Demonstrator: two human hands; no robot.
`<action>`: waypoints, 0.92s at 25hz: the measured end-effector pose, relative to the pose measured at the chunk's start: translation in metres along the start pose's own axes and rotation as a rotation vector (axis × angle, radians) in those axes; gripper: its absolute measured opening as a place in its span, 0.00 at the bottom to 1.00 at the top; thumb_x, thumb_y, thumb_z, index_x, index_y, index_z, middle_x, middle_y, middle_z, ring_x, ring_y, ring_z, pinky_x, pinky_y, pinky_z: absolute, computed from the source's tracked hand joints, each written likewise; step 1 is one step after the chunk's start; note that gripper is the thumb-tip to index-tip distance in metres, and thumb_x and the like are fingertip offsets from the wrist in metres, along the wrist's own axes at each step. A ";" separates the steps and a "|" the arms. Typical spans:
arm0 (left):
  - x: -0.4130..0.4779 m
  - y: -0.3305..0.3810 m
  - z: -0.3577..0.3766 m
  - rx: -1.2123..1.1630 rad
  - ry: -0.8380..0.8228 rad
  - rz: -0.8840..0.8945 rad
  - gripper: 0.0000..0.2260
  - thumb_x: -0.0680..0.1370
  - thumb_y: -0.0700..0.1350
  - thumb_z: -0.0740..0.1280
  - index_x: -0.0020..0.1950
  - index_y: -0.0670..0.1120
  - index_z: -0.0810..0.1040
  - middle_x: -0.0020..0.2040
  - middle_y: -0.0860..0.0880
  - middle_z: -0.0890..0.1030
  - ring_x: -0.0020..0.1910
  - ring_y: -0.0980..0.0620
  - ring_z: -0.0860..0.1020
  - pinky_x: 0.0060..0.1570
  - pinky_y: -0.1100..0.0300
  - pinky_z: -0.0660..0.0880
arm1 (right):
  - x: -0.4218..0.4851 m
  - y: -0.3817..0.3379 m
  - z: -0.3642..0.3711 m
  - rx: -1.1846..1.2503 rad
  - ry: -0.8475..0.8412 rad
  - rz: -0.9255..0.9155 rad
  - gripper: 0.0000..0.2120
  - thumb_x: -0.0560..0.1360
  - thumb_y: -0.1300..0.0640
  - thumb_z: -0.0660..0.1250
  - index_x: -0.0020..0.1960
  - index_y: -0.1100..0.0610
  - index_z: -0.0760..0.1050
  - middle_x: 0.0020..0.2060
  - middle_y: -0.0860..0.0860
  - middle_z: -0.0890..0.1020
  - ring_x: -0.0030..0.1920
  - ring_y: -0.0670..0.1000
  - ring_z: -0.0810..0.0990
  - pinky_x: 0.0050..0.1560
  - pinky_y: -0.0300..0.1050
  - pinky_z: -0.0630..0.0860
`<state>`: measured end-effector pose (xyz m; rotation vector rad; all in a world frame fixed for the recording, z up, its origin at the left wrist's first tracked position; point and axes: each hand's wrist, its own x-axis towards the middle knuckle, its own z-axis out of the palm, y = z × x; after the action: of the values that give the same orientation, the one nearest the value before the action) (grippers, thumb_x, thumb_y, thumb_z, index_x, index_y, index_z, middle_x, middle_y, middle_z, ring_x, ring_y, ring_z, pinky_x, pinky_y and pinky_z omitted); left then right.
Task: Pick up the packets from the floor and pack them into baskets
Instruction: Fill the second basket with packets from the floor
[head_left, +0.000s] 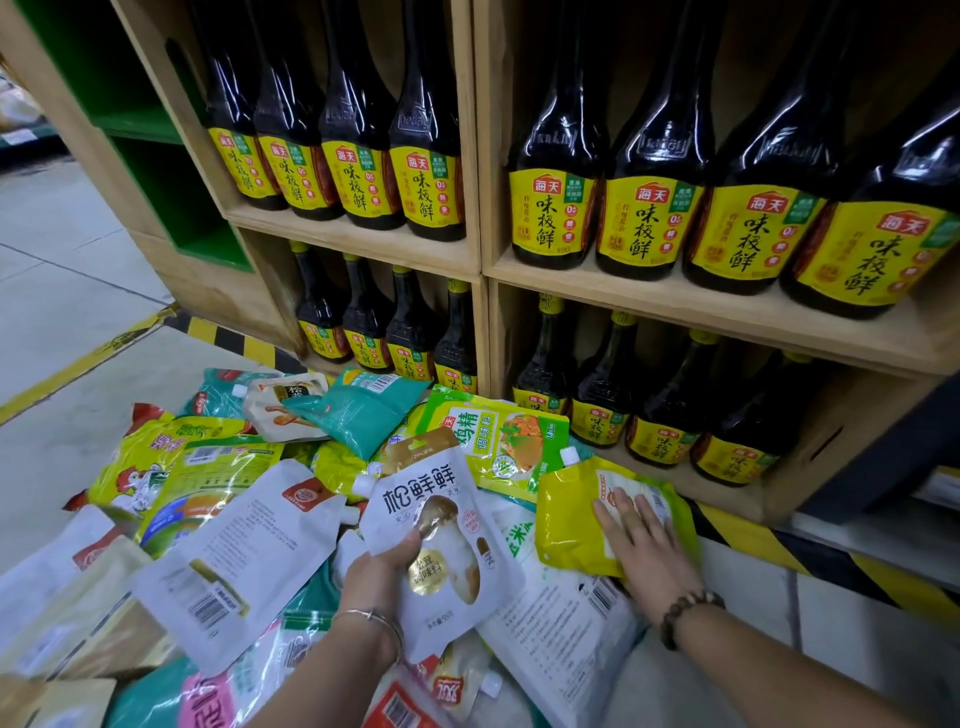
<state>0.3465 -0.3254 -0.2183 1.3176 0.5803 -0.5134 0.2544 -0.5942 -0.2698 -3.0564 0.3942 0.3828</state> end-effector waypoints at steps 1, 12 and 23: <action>0.001 -0.001 0.001 0.001 0.007 -0.002 0.09 0.71 0.42 0.72 0.50 0.42 0.81 0.47 0.35 0.83 0.46 0.30 0.80 0.49 0.28 0.72 | 0.000 0.003 0.000 0.015 0.012 -0.015 0.39 0.74 0.74 0.50 0.74 0.55 0.30 0.73 0.52 0.32 0.76 0.57 0.38 0.75 0.54 0.46; 0.001 -0.004 0.016 0.016 -0.021 0.029 0.14 0.73 0.46 0.71 0.55 0.41 0.80 0.47 0.38 0.83 0.43 0.35 0.81 0.44 0.42 0.79 | -0.003 -0.008 -0.072 0.874 0.598 0.221 0.15 0.76 0.65 0.65 0.62 0.60 0.75 0.48 0.56 0.81 0.46 0.53 0.78 0.42 0.39 0.67; -0.017 0.018 0.004 0.026 0.026 0.151 0.12 0.76 0.46 0.68 0.56 0.41 0.78 0.49 0.39 0.81 0.47 0.37 0.80 0.52 0.41 0.76 | 0.001 -0.018 -0.128 1.784 -0.048 0.203 0.10 0.76 0.68 0.61 0.52 0.57 0.75 0.44 0.56 0.83 0.38 0.52 0.84 0.41 0.49 0.81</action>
<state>0.3461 -0.3257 -0.1930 1.3822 0.4923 -0.3808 0.2902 -0.5856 -0.1460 -1.2712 0.5674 0.0009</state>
